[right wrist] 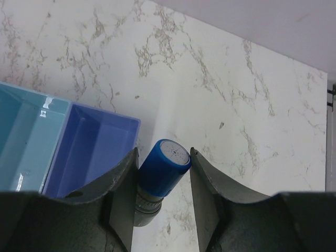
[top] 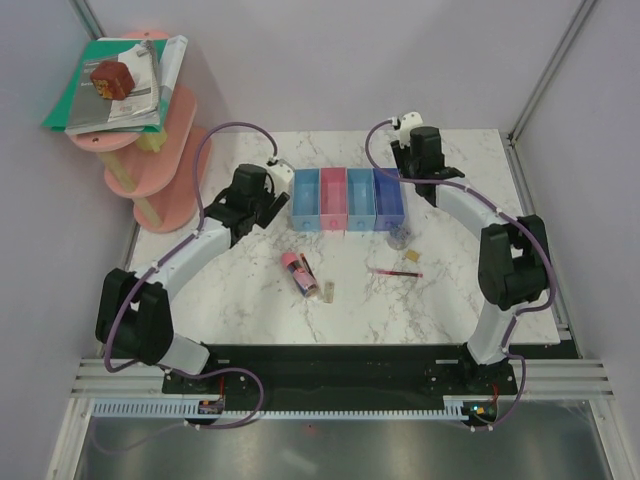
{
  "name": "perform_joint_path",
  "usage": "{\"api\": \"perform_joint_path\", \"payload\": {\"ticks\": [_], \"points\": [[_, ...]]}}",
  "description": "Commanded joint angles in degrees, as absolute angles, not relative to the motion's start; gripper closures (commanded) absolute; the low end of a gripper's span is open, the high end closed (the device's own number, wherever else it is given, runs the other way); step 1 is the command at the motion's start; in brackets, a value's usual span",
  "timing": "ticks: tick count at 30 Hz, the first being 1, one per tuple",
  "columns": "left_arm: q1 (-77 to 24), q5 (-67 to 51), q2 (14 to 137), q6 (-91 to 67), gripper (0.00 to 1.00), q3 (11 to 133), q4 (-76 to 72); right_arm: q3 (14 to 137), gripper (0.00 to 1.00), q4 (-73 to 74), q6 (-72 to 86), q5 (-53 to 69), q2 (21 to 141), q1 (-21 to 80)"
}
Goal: Sort the stationery into containers
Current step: Place the stationery in the storage box.
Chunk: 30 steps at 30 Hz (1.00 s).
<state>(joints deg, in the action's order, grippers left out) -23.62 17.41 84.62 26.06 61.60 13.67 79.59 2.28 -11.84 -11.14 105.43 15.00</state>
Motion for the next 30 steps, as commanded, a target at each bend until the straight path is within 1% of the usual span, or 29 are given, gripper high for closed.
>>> {"api": "perform_joint_path", "payload": {"ticks": [1, 7, 14, 30], "points": [[-23.82, 17.05, 81.30, 25.84, 0.17, 61.09, 17.04, 79.19, 0.72, -7.46, -13.79, -15.11, 105.29, 16.87], [-24.52, 15.56, 77.35, 25.84, 0.17, 59.07, 19.07, 74.54, 0.72, -15.63, -17.04, -17.22, 106.26, 19.25], [-24.70, 15.47, 74.80, 25.58, 0.17, 59.76, 20.91, 69.18, 0.72, -25.04, -21.17, -19.07, 108.89, 22.23], [-24.78, 15.38, 71.02, 27.68, 0.17, 59.59, 23.82, 63.64, 0.71, -39.19, -26.36, -21.80, 114.96, 24.08]]}}
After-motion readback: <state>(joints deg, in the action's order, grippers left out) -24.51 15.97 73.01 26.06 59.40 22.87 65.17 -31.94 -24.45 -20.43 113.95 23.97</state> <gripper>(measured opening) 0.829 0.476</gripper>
